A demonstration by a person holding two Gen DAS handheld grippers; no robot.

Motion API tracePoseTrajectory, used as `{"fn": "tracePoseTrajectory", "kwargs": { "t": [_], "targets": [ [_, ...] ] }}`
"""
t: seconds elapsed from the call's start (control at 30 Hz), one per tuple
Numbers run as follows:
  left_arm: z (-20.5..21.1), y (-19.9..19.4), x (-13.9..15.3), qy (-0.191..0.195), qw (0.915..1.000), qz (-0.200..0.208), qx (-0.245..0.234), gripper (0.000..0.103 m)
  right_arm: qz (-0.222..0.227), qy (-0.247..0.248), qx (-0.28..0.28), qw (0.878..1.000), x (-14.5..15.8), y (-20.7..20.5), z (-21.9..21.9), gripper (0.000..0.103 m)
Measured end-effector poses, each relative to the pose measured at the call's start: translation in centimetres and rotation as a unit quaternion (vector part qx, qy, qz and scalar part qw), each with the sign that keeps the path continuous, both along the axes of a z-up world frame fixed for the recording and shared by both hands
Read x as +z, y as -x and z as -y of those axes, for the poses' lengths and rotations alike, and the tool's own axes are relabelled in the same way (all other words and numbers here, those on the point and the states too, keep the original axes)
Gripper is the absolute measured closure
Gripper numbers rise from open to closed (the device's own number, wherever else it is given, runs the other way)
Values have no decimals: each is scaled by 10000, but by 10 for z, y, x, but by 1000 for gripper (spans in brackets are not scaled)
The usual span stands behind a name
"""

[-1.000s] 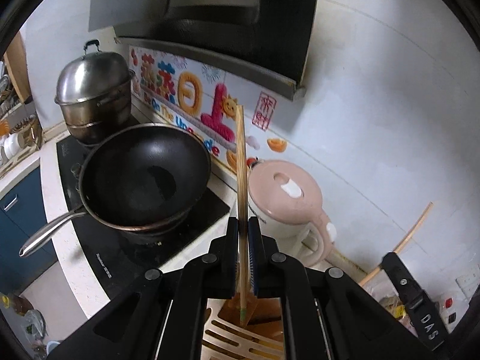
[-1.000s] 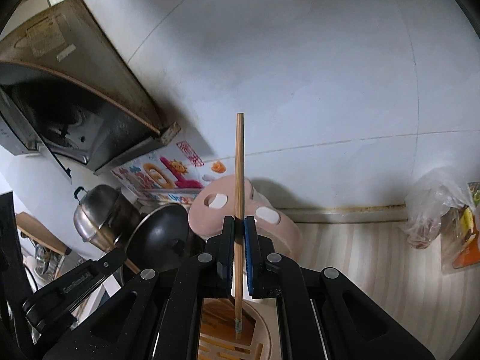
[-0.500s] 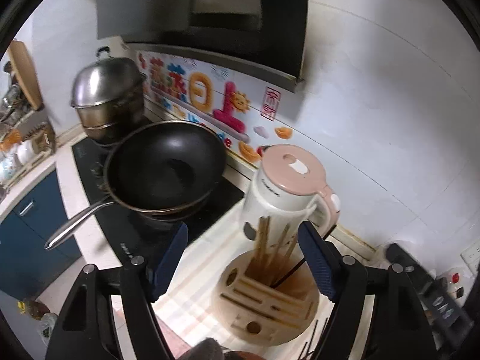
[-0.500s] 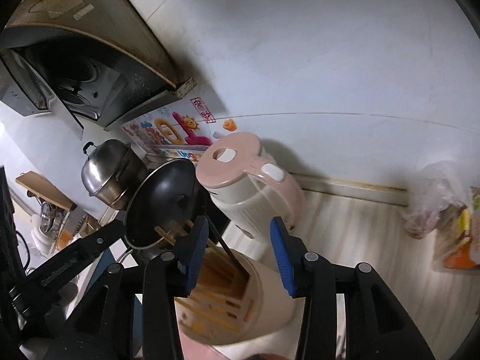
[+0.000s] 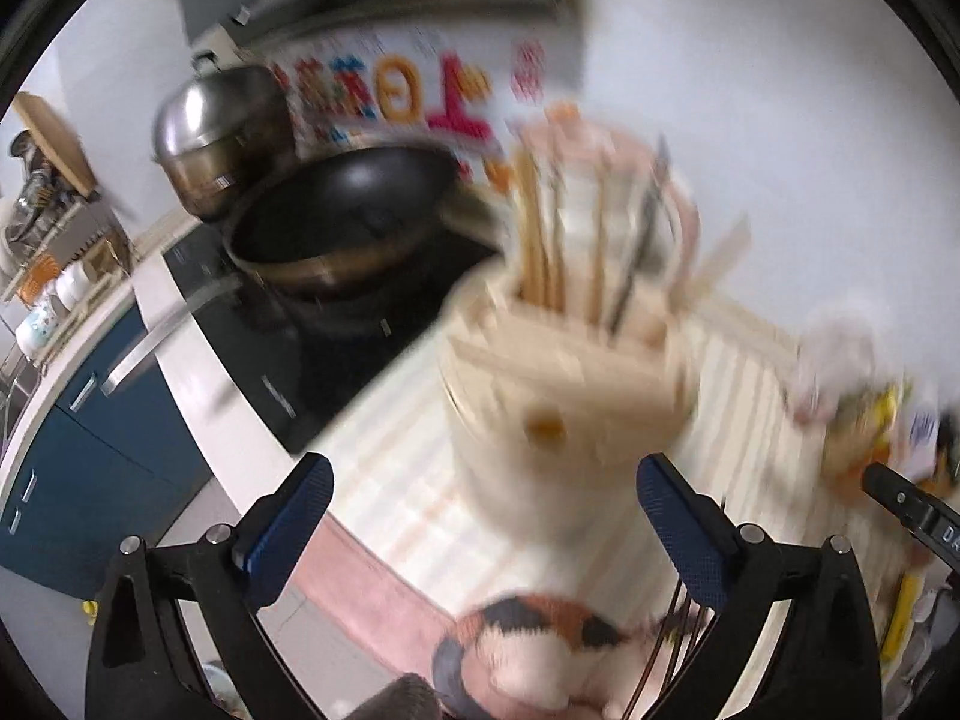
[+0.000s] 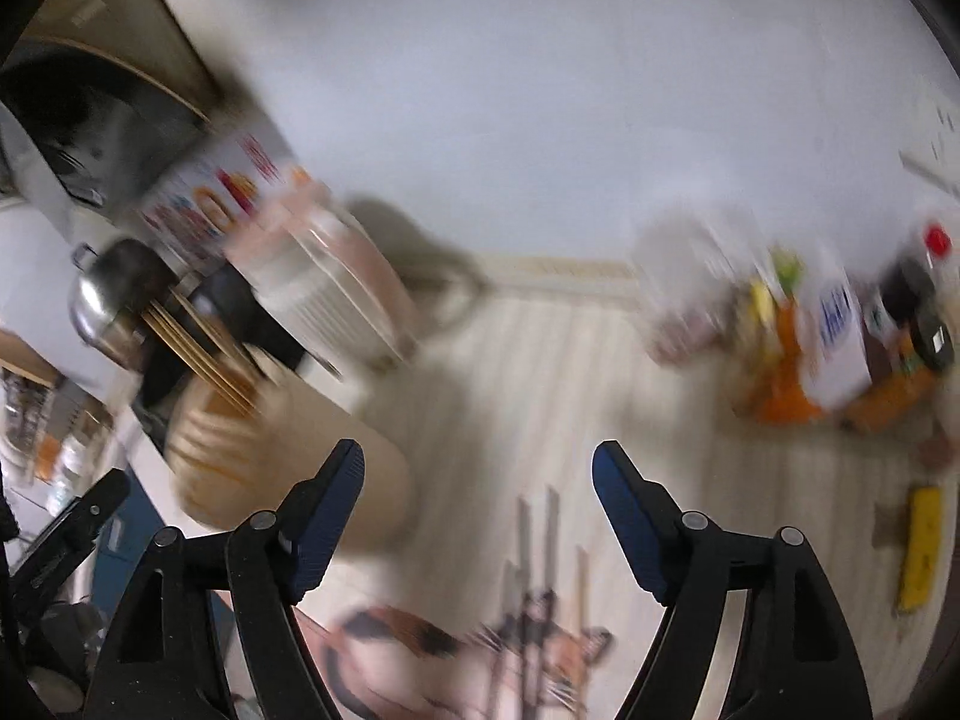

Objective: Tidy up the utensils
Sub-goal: 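Grasp a black chopstick with the left tool while the right tool grasps a wooden chopstick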

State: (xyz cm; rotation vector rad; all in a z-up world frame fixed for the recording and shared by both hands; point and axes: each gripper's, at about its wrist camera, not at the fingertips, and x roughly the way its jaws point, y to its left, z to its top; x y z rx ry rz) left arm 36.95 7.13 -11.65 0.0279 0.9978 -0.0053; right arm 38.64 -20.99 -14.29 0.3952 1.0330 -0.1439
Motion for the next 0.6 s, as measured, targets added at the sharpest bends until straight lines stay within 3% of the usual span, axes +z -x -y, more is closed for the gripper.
{"fn": "tracePoseTrajectory", "kwargs": {
  "t": [0.13,0.3,0.6],
  "targets": [
    [28,16,-60,-143,9975,-626,-279,0,-936,-152,-1,9955,-69,23,12,30],
    [57,35,-120,-354,9888,-1320,-604,0,-1765,-323,127,9837,-140,42,8,62],
    [86,52,-174,-858,9756,-1739,-1032,0,-2399,-147,409,9698,-206,53,-9,67]
  ]
}}
